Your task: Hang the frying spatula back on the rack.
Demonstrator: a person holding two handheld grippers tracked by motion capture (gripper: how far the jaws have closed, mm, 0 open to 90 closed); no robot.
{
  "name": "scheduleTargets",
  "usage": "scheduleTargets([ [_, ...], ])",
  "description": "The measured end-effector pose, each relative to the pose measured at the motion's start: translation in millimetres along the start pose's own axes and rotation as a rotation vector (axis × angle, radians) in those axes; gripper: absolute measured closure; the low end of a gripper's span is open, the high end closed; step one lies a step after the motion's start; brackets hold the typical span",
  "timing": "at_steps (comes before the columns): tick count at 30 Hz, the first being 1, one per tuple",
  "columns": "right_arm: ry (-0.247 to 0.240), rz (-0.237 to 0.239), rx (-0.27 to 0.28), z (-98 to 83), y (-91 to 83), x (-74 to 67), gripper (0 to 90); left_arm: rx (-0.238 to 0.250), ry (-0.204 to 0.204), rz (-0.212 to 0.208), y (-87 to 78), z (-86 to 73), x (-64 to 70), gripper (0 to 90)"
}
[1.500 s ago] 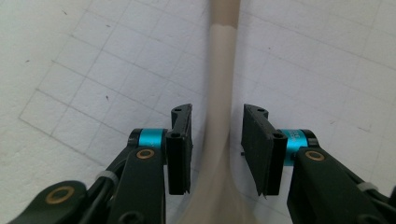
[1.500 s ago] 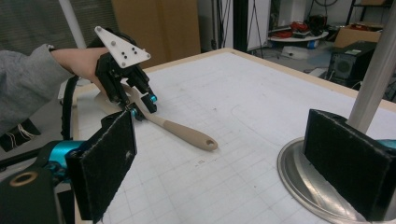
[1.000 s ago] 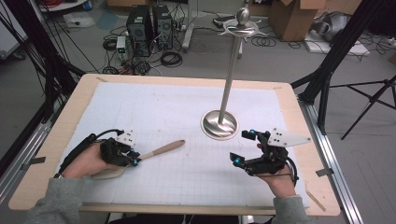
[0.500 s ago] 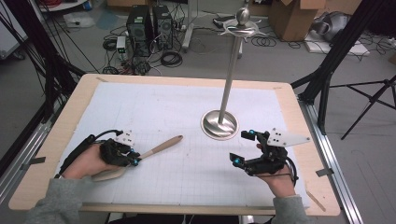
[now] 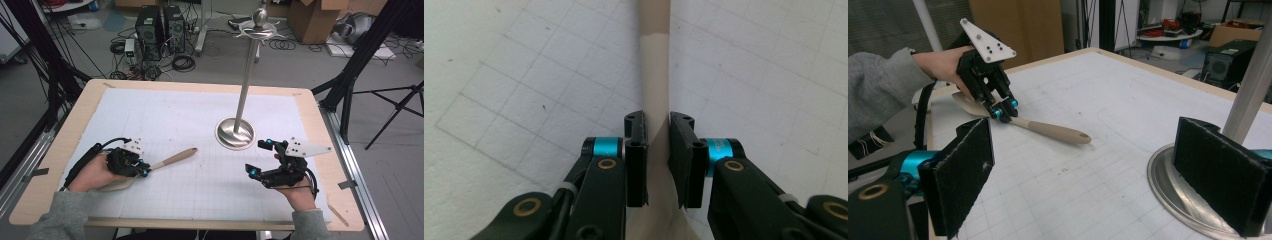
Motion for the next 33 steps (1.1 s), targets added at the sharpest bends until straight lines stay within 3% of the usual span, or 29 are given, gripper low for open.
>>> scheduleTargets([
  [2, 0.001, -0.001, -0.001, -0.1, -1.0, -0.2, 8.5, 0.005, -0.021, -0.007, -1.2, -0.4, -0.2, 77.6],
  [5, 0.007, 0.000, 0.001, 0.1, -2.0, -0.9, 8.5, 0.012, -0.005, -0.018, -5.4, -0.3, -1.3, 77.5],
  [15, -0.001, -0.002, 0.011, 1.3, -3.5, -0.3, 8.5, 0.106, -0.033, -0.050, -22.3, 10.0, 2.2, 77.5],
  [21, 0.001, -0.002, 0.017, 2.2, -4.1, -0.2, 8.5, 0.179, -0.032, -0.033, -36.1, 22.4, 4.5, 77.5],
  [33, 0.001, 0.000, 0.024, 4.0, -6.1, -1.4, 8.5, 0.211, -0.005, -0.028, -68.7, 55.9, 4.7, 77.5],
])
Point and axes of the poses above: each handheld gripper's, and its own axes: y roughly forward along the jaws, z roughly out of its top, x roughly to its right, the point moved 2 cm from there along y, roughly forward along the jaws, and after that the axes turned 3 degrees about z, right-handed, at the moved point
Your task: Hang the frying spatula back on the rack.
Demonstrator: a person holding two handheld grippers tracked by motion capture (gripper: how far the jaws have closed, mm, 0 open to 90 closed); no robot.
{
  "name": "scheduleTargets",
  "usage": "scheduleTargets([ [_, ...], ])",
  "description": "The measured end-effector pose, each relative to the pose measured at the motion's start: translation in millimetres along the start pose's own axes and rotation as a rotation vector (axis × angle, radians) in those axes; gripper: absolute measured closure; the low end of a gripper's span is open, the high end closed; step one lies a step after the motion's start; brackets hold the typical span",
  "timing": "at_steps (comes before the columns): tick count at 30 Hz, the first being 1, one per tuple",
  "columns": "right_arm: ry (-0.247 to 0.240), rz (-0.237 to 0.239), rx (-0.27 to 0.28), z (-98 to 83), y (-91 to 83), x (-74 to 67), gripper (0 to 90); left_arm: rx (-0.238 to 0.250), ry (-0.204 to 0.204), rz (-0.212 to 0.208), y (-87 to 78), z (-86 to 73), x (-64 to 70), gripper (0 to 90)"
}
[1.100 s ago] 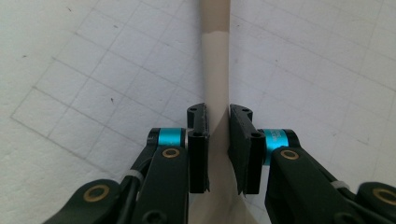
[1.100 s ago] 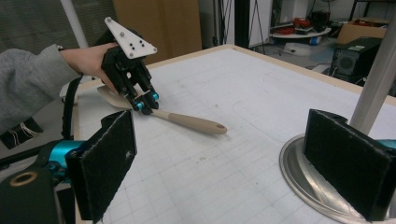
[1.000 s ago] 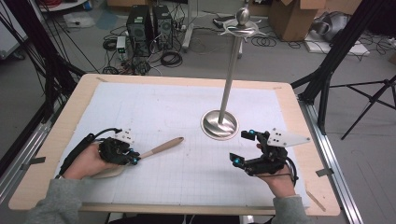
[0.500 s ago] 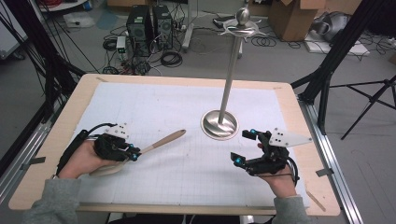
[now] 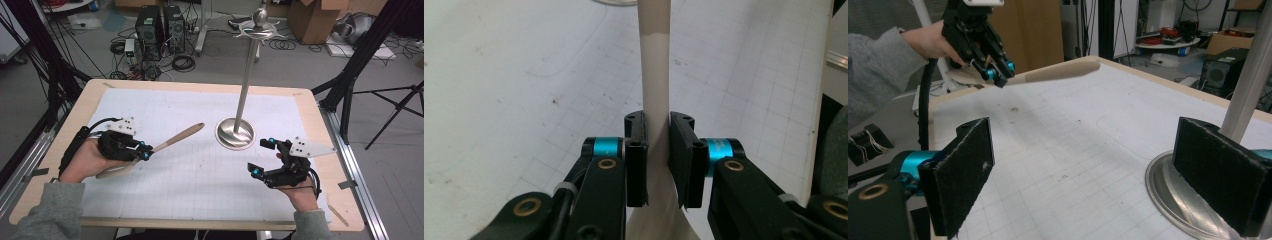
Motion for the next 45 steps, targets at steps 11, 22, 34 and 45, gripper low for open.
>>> scheduleTargets([
  [11, -0.003, -0.003, 0.012, 0.6, -1.8, 0.5, 8.5, 0.039, -0.020, -0.003, -15.3, 27.8, -6.5, 77.5],
  [22, 0.003, 0.001, 0.015, 1.3, -3.3, -0.5, 8.4, 0.074, -0.020, 0.009, -27.6, 51.7, -12.6, 77.5],
  [34, -0.010, -0.001, 0.031, 2.5, -4.5, -0.4, 8.5, 0.116, -0.023, 0.025, -44.6, 78.4, -11.5, 77.5],
  [45, -0.006, 0.011, 0.044, 4.1, -6.5, -1.5, 8.4, 0.145, -0.021, 0.050, -59.0, 98.9, -9.8, 77.5],
])
Point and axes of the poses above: each handheld gripper's, and its own axes: y roughly forward along the jaws, z roughly out of its top, x roughly to its right, the point moved 2 cm from there along y, roughly forward along the jaws, and after that the axes turned 3 degrees about z, right-handed, at the moved point
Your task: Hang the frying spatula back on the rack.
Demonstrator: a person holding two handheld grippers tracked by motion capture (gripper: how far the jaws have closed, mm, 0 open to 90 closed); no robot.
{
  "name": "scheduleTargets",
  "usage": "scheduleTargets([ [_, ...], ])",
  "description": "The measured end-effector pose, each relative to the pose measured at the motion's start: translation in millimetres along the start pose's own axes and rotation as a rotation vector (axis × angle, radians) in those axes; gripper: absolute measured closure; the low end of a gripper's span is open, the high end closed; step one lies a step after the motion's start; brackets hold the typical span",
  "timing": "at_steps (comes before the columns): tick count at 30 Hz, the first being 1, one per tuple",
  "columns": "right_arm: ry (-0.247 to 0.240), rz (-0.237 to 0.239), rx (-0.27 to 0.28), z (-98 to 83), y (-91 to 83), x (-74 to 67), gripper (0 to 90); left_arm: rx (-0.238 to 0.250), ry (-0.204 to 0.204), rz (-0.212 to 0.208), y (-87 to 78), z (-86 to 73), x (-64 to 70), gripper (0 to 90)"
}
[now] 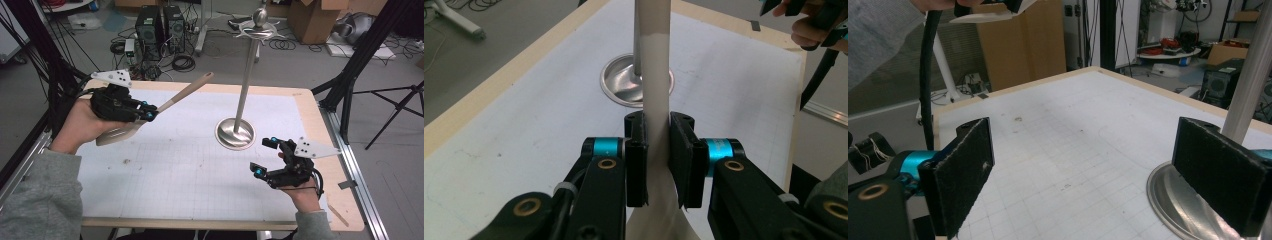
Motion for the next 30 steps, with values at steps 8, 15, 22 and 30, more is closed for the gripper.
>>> scheduleTargets([
  [8, 0.005, 0.007, 0.010, 2.0, -0.6, -1.6, 8.4, 0.031, -0.011, 0.028, -11.4, 12.2, -0.4, 77.5],
  [15, 0.004, 0.007, 0.010, 1.8, -0.2, -1.6, 8.5, 0.053, -0.017, 0.037, -15.8, 22.3, 0.8, 77.5],
  [22, 0.003, 0.011, 0.018, 2.8, -0.2, -2.7, 8.5, 0.088, -0.019, 0.032, -22.7, 33.1, 2.4, 77.6],
  [30, -0.002, 0.010, 0.022, 3.7, -2.0, -3.3, 8.5, 0.118, -0.018, 0.036, -27.8, 43.8, 4.6, 77.5],
])
Point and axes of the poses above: each handheld gripper's, and its own axes: y roughly forward along the jaws, z roughly out of its top, x roughly to its right, the point moved 2 cm from there along y, roughly forward along the jaws, and after that the axes turned 3 degrees about z, right-handed, at the moved point
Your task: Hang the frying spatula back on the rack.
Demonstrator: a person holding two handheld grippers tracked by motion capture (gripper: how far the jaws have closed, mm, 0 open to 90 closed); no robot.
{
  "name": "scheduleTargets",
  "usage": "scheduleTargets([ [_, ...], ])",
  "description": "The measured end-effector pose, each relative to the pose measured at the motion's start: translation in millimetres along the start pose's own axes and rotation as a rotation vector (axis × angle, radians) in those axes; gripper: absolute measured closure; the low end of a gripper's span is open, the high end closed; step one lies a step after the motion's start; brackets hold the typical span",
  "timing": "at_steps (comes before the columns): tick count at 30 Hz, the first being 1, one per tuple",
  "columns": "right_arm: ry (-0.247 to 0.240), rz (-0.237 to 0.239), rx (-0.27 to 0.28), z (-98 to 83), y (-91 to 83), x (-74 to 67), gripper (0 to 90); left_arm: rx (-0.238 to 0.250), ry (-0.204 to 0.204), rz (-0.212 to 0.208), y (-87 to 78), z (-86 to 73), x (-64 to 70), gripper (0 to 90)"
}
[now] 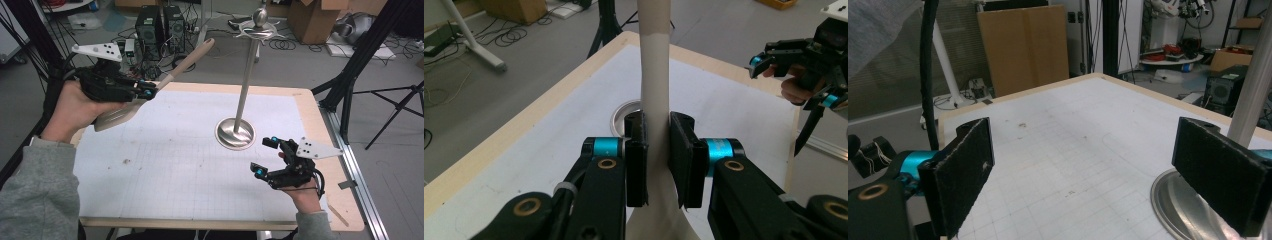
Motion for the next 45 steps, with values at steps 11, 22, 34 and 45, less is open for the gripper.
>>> scheduleTargets([
  [11, -0.002, 0.005, 0.003, 0.8, -0.3, -0.8, 8.4, 0.010, 0.005, -0.001, 5.2, 16.6, 6.3, 77.5],
  [22, 0.005, 0.002, 0.006, 0.9, -2.2, -1.1, 8.4, 0.018, 0.003, -0.018, 15.3, 24.7, 11.9, 77.5],
  [34, -0.002, 0.007, 0.008, 1.3, -1.8, -1.7, 8.5, 0.026, 0.003, -0.021, 26.2, 27.8, 14.9, 77.5],
  [45, -0.002, 0.007, 0.016, 2.0, -2.5, -2.6, 8.5, 0.016, -0.001, -0.020, 35.6, 27.8, 14.4, 77.5],
])
Point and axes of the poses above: each handheld gripper's, and its own axes: y roughly forward along the jaws, z roughly out of its top, x roughly to its right, the point moved 2 cm from there along y, roughly forward along the jaws, and after that the axes turned 3 degrees about z, right-handed, at the moved point
